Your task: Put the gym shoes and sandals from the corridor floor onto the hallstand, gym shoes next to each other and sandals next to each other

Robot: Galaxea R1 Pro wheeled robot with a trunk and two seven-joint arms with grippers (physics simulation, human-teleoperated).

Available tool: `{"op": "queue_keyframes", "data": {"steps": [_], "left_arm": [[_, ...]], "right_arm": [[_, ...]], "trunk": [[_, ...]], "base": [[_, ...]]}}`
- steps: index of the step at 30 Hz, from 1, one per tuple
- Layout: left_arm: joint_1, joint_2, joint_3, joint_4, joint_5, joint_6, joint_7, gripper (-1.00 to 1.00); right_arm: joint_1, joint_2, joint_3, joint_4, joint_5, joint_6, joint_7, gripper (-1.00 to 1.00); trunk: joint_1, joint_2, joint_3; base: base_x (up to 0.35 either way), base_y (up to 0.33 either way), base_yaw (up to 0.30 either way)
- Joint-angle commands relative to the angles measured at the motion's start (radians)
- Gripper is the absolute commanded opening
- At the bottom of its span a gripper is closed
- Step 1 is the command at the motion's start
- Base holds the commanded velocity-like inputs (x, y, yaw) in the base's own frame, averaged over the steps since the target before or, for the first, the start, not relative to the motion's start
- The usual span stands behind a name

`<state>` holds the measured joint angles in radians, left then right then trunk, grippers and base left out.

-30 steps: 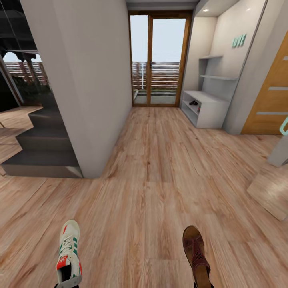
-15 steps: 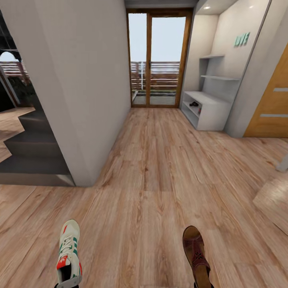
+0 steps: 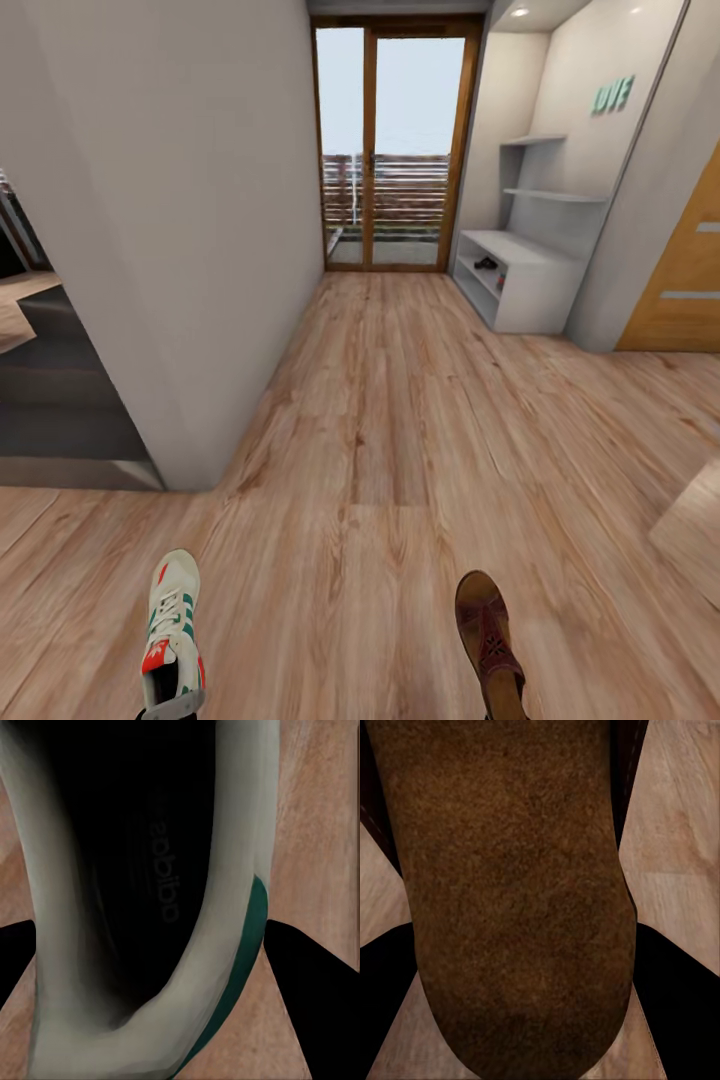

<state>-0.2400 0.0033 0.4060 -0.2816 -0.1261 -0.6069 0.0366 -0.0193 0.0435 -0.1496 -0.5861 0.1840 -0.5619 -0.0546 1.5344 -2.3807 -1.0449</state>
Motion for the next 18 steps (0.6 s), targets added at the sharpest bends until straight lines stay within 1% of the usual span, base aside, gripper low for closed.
{"op": "queue_keyframes", "data": {"steps": [1, 9, 14, 18], "left_arm": [[-0.001, 0.000, 0.005, 0.001, -0.010, -0.004, 0.003, -1.00], [-0.001, 0.000, 0.005, 0.001, -0.010, -0.004, 0.003, -1.00], [-0.001, 0.000, 0.005, 0.001, -0.010, -0.004, 0.003, -1.00], [-0.001, 0.000, 0.005, 0.001, -0.010, -0.004, 0.003, -1.00]], "right_arm": [[-0.001, 0.000, -0.005, 0.001, 0.012, -0.002, -0.005, -1.00], [-0.001, 0.000, -0.004, 0.006, 0.012, -0.001, -0.005, -1.00], [-0.001, 0.002, -0.005, 0.135, 0.007, -0.003, -0.007, -1.00], [-0.001, 0.003, -0.005, 0.165, 0.007, -0.008, -0.007, -1.00]], "trunk": [[0.000, 0.000, -0.001], [0.000, 0.000, -0.001], [0.000, 0.000, -0.001], [0.000, 0.000, -0.001]], "base": [[0.335, -0.033, 0.000], [0.337, -0.010, 0.000], [0.338, -0.001, 0.000], [0.338, 0.000, 0.000]]}}
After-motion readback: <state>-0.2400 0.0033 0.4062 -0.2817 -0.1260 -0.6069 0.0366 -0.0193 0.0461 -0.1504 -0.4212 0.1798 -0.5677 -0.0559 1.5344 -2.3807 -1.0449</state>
